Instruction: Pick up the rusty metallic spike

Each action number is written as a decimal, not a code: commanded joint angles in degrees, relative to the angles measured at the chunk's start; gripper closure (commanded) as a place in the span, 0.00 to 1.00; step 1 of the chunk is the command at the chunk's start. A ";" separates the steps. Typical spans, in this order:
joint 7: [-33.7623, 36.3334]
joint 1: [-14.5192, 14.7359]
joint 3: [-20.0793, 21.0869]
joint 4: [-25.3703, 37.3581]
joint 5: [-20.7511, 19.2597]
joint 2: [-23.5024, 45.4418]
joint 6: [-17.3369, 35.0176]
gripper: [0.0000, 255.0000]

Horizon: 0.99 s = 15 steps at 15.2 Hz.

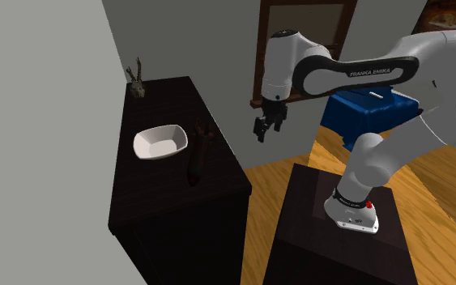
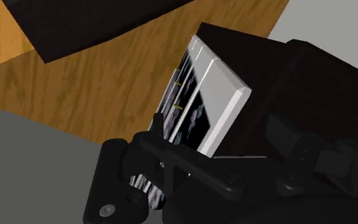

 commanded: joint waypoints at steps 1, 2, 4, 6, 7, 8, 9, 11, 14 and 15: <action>6.74 -1.06 3.10 1.82 0.51 3.13 2.54 0.00; 9.87 -1.69 4.56 2.87 0.47 4.81 3.69 0.00; 16.21 -3.01 7.44 5.28 -0.10 8.43 5.85 0.00; 22.72 -4.38 10.22 8.09 -1.36 12.41 7.77 0.00; 26.04 -5.10 11.59 9.65 -2.25 14.52 8.61 0.00; 29.41 -5.79 12.92 11.32 -3.34 16.73 9.36 0.00; 32.84 -6.43 14.18 13.08 -4.63 19.02 10.00 0.00; 39.84 -7.47 16.47 16.91 -7.78 23.87 10.94 0.00; 50.47 -8.00 18.95 23.47 -13.74 31.74 11.25 0.00; 53.95 -7.81 19.45 25.88 -15.93 34.46 11.04 0.00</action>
